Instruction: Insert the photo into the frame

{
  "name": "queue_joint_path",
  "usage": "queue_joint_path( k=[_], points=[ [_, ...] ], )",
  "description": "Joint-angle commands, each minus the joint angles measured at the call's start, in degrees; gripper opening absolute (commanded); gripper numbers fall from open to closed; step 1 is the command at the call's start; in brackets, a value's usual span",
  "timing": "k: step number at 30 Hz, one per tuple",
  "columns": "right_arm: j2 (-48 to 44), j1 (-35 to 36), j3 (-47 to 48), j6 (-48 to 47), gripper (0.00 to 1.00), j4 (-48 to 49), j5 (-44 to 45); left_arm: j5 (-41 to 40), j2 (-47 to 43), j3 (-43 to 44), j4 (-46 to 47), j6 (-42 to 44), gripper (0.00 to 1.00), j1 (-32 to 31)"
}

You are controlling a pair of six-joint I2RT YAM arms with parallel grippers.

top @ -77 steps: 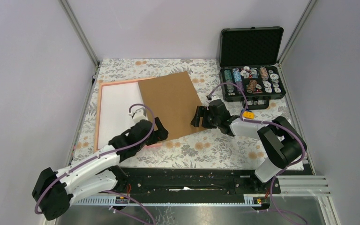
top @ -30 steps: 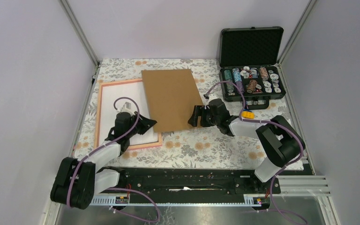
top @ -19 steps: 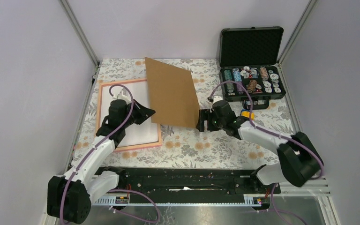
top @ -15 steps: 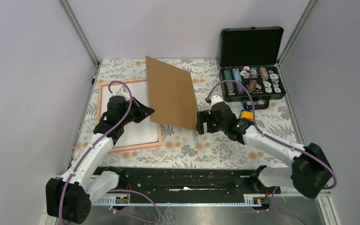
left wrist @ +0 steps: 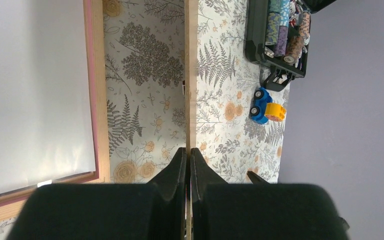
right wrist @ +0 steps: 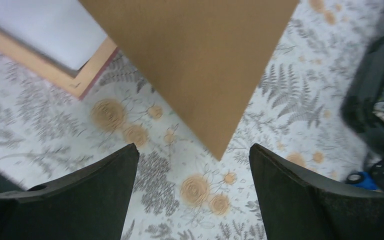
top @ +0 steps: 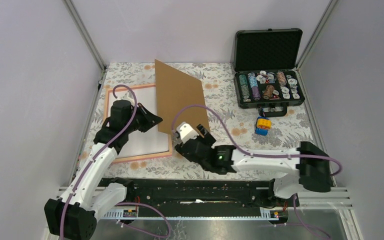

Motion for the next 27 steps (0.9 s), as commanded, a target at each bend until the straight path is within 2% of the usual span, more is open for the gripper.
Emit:
queue_joint_path(
  k=[1, 11, 15, 20, 24, 25, 27],
  points=[
    [7.53, 3.04, 4.22, -4.41, 0.88, 4.33, 19.09, -0.37, -2.03, 4.68, -1.11, 1.19, 0.00, 0.05],
    [18.60, 5.74, 8.40, -14.11, 0.87, 20.64, 24.40, -0.39, -0.74, 6.25, -5.02, 1.57, 0.00, 0.01],
    [22.98, 5.87, 6.66, -22.23, 0.83, 36.07, 29.12, 0.29, 0.12, 7.03, -5.27, 1.07, 0.00, 0.03],
    [28.93, 5.83, 3.66, -38.30, 0.82, 56.50, 33.28, 0.51, 0.32, 7.51, -4.21, 0.47, 0.00, 0.07],
    [32.94, 5.73, 1.18, -53.32, 0.79, 77.49, 34.72, 0.77, 1.09, 9.03, -5.60, 1.84, 0.00, 0.03],
    [33.75, 5.52, 1.01, -55.85, 0.78, 81.26, 34.77, 0.93, 1.25, 9.16, -5.64, 2.02, 0.00, 0.07],
    [34.99, 4.93, 1.47, -56.53, 0.77, 82.42, 34.43, 1.06, 1.25, 9.11, -5.82, 2.18, 0.00, 0.01]
  ],
)
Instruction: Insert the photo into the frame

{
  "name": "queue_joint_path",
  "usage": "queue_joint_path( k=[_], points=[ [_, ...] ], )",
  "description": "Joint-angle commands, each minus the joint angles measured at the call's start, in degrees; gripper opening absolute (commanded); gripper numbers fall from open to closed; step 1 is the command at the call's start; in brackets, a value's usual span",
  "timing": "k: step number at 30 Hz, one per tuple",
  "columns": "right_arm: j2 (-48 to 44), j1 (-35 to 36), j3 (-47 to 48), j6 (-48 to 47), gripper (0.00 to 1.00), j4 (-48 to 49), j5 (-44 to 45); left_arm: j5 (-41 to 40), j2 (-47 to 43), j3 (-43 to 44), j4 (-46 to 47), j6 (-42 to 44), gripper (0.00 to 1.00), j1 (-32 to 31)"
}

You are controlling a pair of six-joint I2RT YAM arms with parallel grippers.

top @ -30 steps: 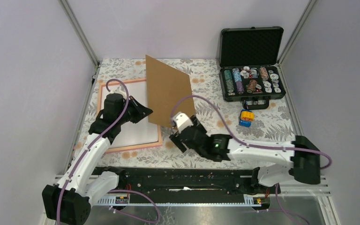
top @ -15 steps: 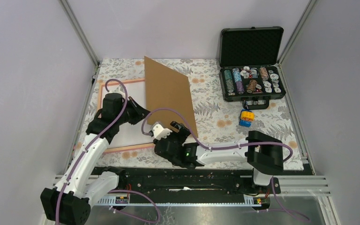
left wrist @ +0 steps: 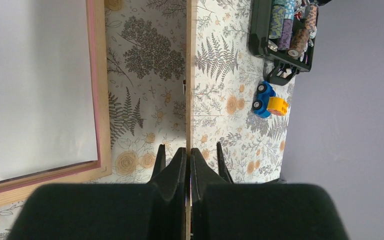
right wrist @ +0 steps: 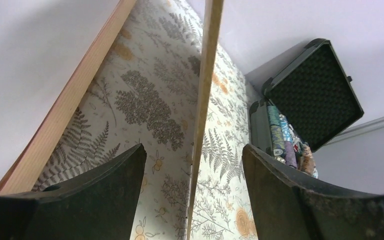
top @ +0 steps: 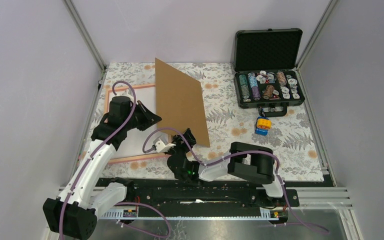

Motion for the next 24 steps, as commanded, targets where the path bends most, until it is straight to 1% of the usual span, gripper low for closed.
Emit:
queue_joint_path(
  k=[1, 3, 4, 5, 6, 7, 8, 11, 13, 16, 17, 20, 21, 23, 24],
  points=[
    [1.61, -0.76, 0.45, -8.89, 0.76, 17.50, 3.08, 1.17, -0.01, 3.41, 1.85, 0.94, 0.00, 0.01],
    [0.47, -1.57, 1.13, -0.80, 0.69, 8.10, 1.53, 1.40, 0.09, 3.42, 1.93, 0.94, 0.00, 0.01],
    [-0.79, -1.95, 1.45, 5.33, 0.66, -0.45, -0.04, 1.42, 0.28, 3.42, 1.99, 0.94, 0.00, 0.04],
    [-2.70, -2.51, 1.86, 11.10, 0.64, -6.81, -1.86, 1.47, 0.40, 3.38, 2.01, 0.94, 0.00, 0.01],
    [-3.74, -2.96, 1.97, 15.15, 0.63, -10.12, -3.15, 1.68, 0.55, 3.34, 2.14, 0.94, 0.00, 0.07],
    [-4.26, -3.25, 1.83, 16.83, 0.63, -11.17, -3.67, 1.99, 0.80, 3.33, 2.26, 0.94, 0.00, 0.05],
    [-4.31, -3.25, 1.65, 16.90, 0.61, -10.61, -3.52, 2.31, 0.93, 3.21, 2.47, 0.82, 0.00, 0.03],
    [-3.96, -3.31, 0.54, 13.15, 0.44, -5.86, -2.33, 3.65, 1.25, 2.81, 3.49, 0.06, 0.00, 0.05],
    [-3.82, -3.45, -0.10, 10.54, 0.36, -2.40, -1.05, 4.12, 1.45, 2.89, 3.60, -0.11, 0.00, 0.07],
    [-4.13, -3.70, -0.62, 8.29, 0.36, 0.19, -1.13, 3.75, 1.40, 3.06, 3.02, -0.28, 0.00, 0.02],
    [-4.43, -3.85, -0.80, 8.26, 0.33, 0.50, -1.34, 3.70, 1.32, 3.13, 2.86, -0.35, 0.00, 0.01],
    [-6.19, -4.45, -1.74, 9.32, 0.16, 0.67, -2.15, 3.87, 1.27, 3.88, 2.11, -0.25, 0.01, 0.05],
    [-6.83, -4.66, -2.20, 9.86, 0.11, 0.71, -2.52, 3.88, 1.41, 4.71, 1.42, 0.09, 0.09, 0.01],
    [-8.34, -5.00, -3.42, 9.42, 0.02, 2.44, -2.93, 4.02, 1.80, 7.26, -0.90, 1.85, 0.35, 0.07],
    [-9.01, -5.13, -4.13, 8.69, 0.00, 5.01, -2.70, 3.73, 1.83, 8.53, -2.15, 2.84, 0.45, 0.06]
  ],
)
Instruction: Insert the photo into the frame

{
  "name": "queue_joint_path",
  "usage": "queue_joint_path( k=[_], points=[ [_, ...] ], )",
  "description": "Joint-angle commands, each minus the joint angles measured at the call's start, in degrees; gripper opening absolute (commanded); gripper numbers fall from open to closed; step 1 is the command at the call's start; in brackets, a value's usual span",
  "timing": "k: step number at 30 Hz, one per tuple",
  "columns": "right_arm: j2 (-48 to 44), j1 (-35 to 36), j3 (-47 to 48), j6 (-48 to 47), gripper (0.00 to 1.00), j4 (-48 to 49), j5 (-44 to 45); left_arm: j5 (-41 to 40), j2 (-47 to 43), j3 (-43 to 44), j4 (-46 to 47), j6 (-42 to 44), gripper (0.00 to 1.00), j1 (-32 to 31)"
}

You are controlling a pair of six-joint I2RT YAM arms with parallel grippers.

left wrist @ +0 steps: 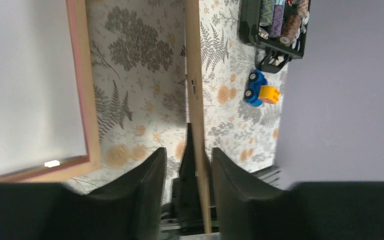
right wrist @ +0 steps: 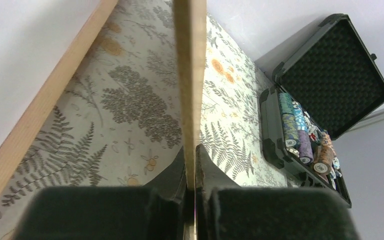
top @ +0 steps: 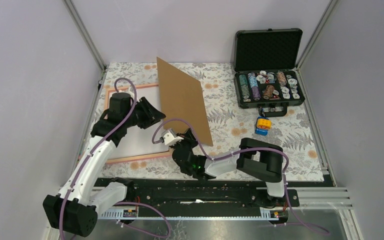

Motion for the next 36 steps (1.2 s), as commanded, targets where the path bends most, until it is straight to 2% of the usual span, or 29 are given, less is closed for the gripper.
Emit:
queue_joint_path(
  k=[1, 4, 5, 6, 7, 14, 18, 21, 25, 27, 30, 33, 36],
  points=[
    [-7.10, -1.60, -2.46, -0.02, 0.00, 10.88, 0.24, 0.12, -0.11, 7.90, -2.66, 3.75, 0.53, 0.12],
    [-9.38, -2.46, -4.65, -2.28, 0.00, 16.12, 0.83, -0.58, -1.66, 10.73, -4.81, 6.36, 0.73, 0.07],
    [-10.31, -2.89, -4.97, -2.17, 0.00, 16.37, 0.88, -0.83, -2.39, 11.98, -5.55, 7.10, 0.82, 0.07],
    [-11.55, -3.33, -5.28, -1.29, 0.00, 16.28, 0.82, -0.97, -2.96, 12.97, -6.37, 7.86, 0.97, 0.07],
    [-12.84, -3.82, -5.69, 0.27, 0.00, 15.31, 0.52, -1.22, -3.41, 14.28, -7.29, 8.89, 0.98, 0.07],
    [-28.55, -12.20, -8.29, 27.24, 0.00, -9.44, -13.67, -8.28, -3.87, 22.56, -18.57, 14.44, 0.99, 0.08],
    [-36.58, -20.10, -10.44, 41.62, 0.00, -17.78, -26.10, -9.29, -4.50, 19.30, -18.75, 14.57, 0.99, 0.08],
    [-40.36, -26.88, -10.66, 50.57, 0.00, -23.38, -34.68, -5.95, -4.05, 14.32, -16.38, 13.54, 0.97, 0.08],
    [-44.87, -34.53, -13.03, 58.44, 0.00, -24.97, -43.83, 3.78, -3.17, 5.59, -10.67, 9.25, 0.89, -0.01],
    [-46.84, -38.38, -14.23, 62.57, 0.00, -25.87, -48.57, 6.28, -3.41, 1.77, -7.90, 7.70, 0.87, -0.47],
    [-49.57, -44.96, -15.97, 68.55, 0.00, -28.05, -56.10, 1.71, -3.56, -0.65, -7.86, 8.04, 0.86, -3.52],
    [-50.76, -52.69, -18.02, 74.28, 0.00, -26.97, -67.20, -2.51, -1.39, -1.79, -8.24, 8.92, 0.81, -7.98],
    [-50.56, -59.98, -19.66, 79.71, 0.00, -23.94, -76.69, -8.60, 1.74, -2.73, -9.05, 9.16, 0.79, -15.37]
  ],
)
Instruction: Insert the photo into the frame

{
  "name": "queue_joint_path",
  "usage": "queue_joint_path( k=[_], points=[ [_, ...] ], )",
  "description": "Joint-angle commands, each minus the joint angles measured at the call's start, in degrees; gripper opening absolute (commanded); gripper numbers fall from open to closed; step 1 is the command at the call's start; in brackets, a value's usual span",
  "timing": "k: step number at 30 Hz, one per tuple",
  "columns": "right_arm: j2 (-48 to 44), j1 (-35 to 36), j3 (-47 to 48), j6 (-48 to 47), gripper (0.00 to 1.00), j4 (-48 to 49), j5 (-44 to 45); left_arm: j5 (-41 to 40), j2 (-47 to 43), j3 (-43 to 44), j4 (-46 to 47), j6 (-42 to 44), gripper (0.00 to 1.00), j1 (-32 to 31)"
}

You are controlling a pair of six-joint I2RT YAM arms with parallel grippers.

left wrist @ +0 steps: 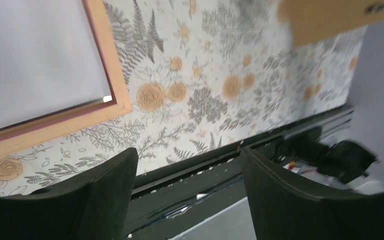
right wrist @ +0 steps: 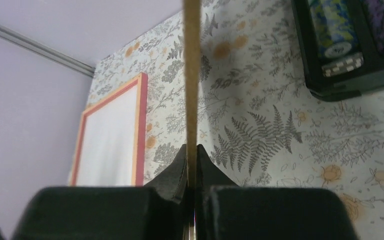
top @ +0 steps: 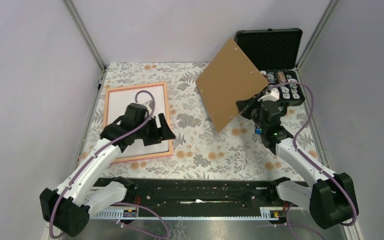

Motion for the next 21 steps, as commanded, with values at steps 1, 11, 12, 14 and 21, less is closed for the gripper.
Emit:
queue_joint_path(
  k=[1, 11, 12, 14, 21],
  points=[
    [-1.39, -9.09, -1.77, 12.24, 0.00, 6.99, -20.64, -10.10, 4.36, -0.61, 1.87, 0.23, 0.78, -9.42],
    [0.30, -18.88, -5.21, 19.80, 0.00, 15.67, -35.95, -30.66, 18.39, 3.05, -4.51, -4.43, 0.66, -22.60],
    [0.41, -18.95, -4.72, 19.28, 0.00, 15.14, -36.69, -30.97, 19.86, 3.21, -4.00, -4.46, 0.65, -22.91],
    [0.45, -19.15, -3.93, 18.47, 0.00, 14.61, -38.54, -30.04, 21.81, 2.85, -1.72, -3.98, 0.64, -22.96],
    [-3.30, -20.01, -1.59, 14.89, 0.00, 8.56, -39.82, -26.32, 26.01, 1.11, 5.16, -5.24, 0.73, -22.33]
  ],
)
